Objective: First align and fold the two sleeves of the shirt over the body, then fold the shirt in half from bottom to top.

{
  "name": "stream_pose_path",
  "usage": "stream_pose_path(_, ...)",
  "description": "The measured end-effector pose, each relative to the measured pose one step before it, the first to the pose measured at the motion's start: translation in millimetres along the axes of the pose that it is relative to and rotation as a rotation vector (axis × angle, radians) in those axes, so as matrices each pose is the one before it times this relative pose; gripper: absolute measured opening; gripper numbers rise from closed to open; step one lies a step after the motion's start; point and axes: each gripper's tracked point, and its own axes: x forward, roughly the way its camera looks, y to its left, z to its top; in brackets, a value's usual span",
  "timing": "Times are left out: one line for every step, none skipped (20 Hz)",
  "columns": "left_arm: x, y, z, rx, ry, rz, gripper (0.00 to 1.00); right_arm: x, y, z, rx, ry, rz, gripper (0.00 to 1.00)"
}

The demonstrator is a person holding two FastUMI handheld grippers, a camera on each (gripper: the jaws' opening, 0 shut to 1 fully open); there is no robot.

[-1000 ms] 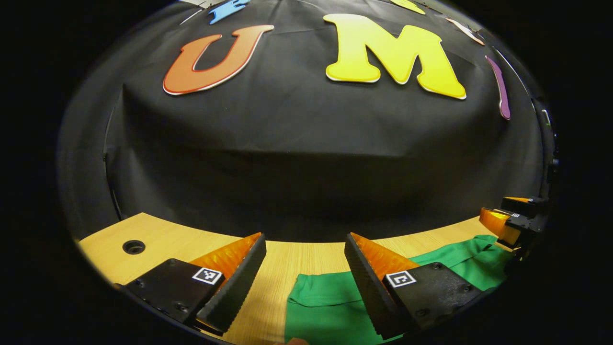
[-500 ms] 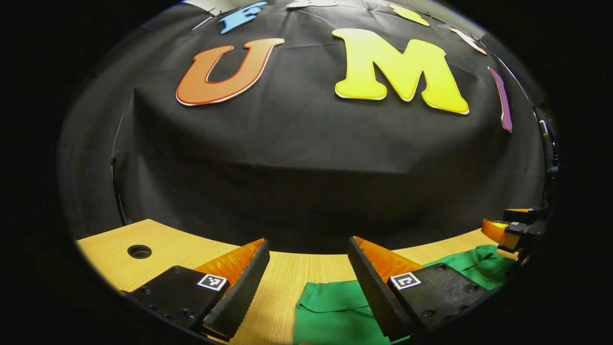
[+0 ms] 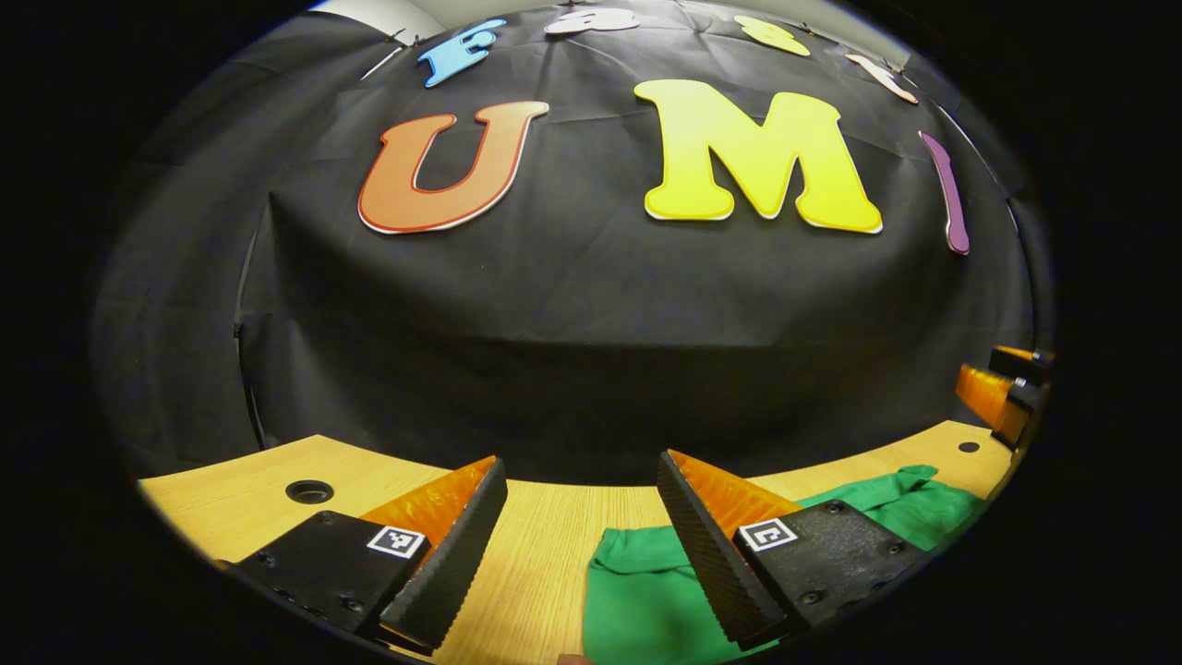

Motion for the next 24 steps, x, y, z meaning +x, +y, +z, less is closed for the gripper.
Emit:
stream_pose_path(-9.46,0.93,-6.67,0.01787,0.01791,0.00138,1.00,-9.16,-3.50,1.37,0.00714,-0.00291,-0.00531,0.94)
stream_pose_path(-9.85,-0.87,-4.54,0.00584,0.01655,-0.00503,0.96,-8.57,-2.10,0.62,0.00829,0.00993,-0.00076,0.95)
stream_pose_path(-10.16,-2.02,-2.50,0.00605,0.00850,-0.00687,1.00,-10.06,-2.84,-1.56,0.00478,0.01090,0.00094,0.95)
stream_pose_path(-11.44,-3.04,-0.82,0.01254,0.00228,-0.00606,1.00,-11.50,-2.46,-0.48,0.00026,0.00783,0.00131,0.95)
stream_pose_path(-11.24,-2.45,-0.91,0.01534,-0.00025,-0.00414,1.00,-9.64,-2.17,-0.48,-0.00424,-0.00078,0.00148,0.95)
stream_pose_path(-11.60,-1.35,-1.07,0.01262,-0.00245,-0.00666,1.00,-9.15,-2.78,2.44,-0.00474,-0.00869,0.00089,0.96)
stream_pose_path(-10.56,-2.86,-1.44,0.00620,0.00261,-0.00655,1.00,-6.05,-2.24,2.59,-0.00264,-0.00940,0.00055,0.96)
stream_pose_path(-9.58,-3.24,-2.63,-0.00041,0.00922,-0.00948,1.00,-5.77,-3.27,2.70,-0.00445,-0.00754,-0.00316,0.95)
stream_pose_path(-9.97,-3.22,-4.47,-0.00486,0.01054,-0.01037,1.00,-5.48,-3.89,1.42,-0.00352,-0.00880,-0.00267,0.95)
stream_pose_path(-10.49,-2.84,-1.67,-0.00692,0.00833,-0.00362,1.00,-5.05,-1.69,2.43,-0.00386,-0.00923,0.00341,0.96)
stream_pose_path(-11.18,-0.77,1.69,-0.00825,-0.00419,-0.00071,1.00,-3.73,-0.59,1.05,-0.00428,-0.00553,0.00397,0.96)
stream_pose_path(-9.77,-0.36,-0.09,-0.00857,-0.00344,0.00106,1.00,-4.52,-3.64,-1.00,-0.01062,0.00882,-0.00479,0.96)
stream_pose_path(-8.48,-1.08,-2.37,-0.00185,0.00790,0.00080,1.00,-6.49,-5.30,-2.39,-0.00554,0.00872,-0.01253,0.95)
stream_pose_path(-9.83,-0.24,-1.03,0.00265,0.00118,0.00400,1.00,-6.55,-3.15,-2.41,-0.01098,0.01852,-0.01095,0.96)
stream_pose_path(-9.24,-0.31,1.37,0.00220,-0.00505,0.00313,1.00,-8.05,-2.54,-4.33,-0.00267,0.01974,-0.00864,0.96)
stream_pose_path(-9.25,-0.11,-0.70,-0.00046,-0.00086,0.00244,1.00,-9.34,-1.39,-5.78,-0.00487,0.02761,-0.00191,0.95)
stream_pose_path(-9.47,-1.20,0.15,-0.00018,-0.00370,0.00181,1.00,-11.38,-0.43,-3.91,0.00488,0.02348,0.00042,0.95)
stream_pose_path(-10.34,-0.68,-0.35,0.00212,-0.00096,0.00073,1.00,-12.00,-0.99,-1.64,0.01660,0.01588,-0.00392,0.95)
stream_pose_path(-9.56,-2.28,-0.82,0.00526,0.00174,-0.00023,1.00,-12.18,-4.67,-2.44,0.01090,0.01312,-0.01623,0.95)
stream_pose_path(-8.40,-2.26,-1.44,-0.00466,0.00232,0.00253,1.00,-13.89,-6.86,-0.85,0.00585,0.01175,-0.02715,0.95)
stream_pose_path(-7.90,-3.83,-0.14,-0.01040,0.00163,-0.00926,1.00,-13.53,-4.10,0.57,0.00618,0.00448,-0.01142,0.95)
stream_pose_path(-8.34,-6.62,-1.53,-0.02332,0.00931,-0.01617,1.00,-14.94,0.33,5.10,0.01322,-0.00560,0.00861,0.95)
stream_pose_path(-10.63,-6.12,-1.40,-0.00545,0.01444,-0.00790,1.00,-13.95,0.66,4.59,0.00019,-0.00513,0.00694,0.94)
stream_pose_path(-15.11,-2.49,3.03,-0.00187,0.00042,0.00665,1.00,-13.47,-1.77,4.48,-0.00863,-0.00309,0.00248,0.95)
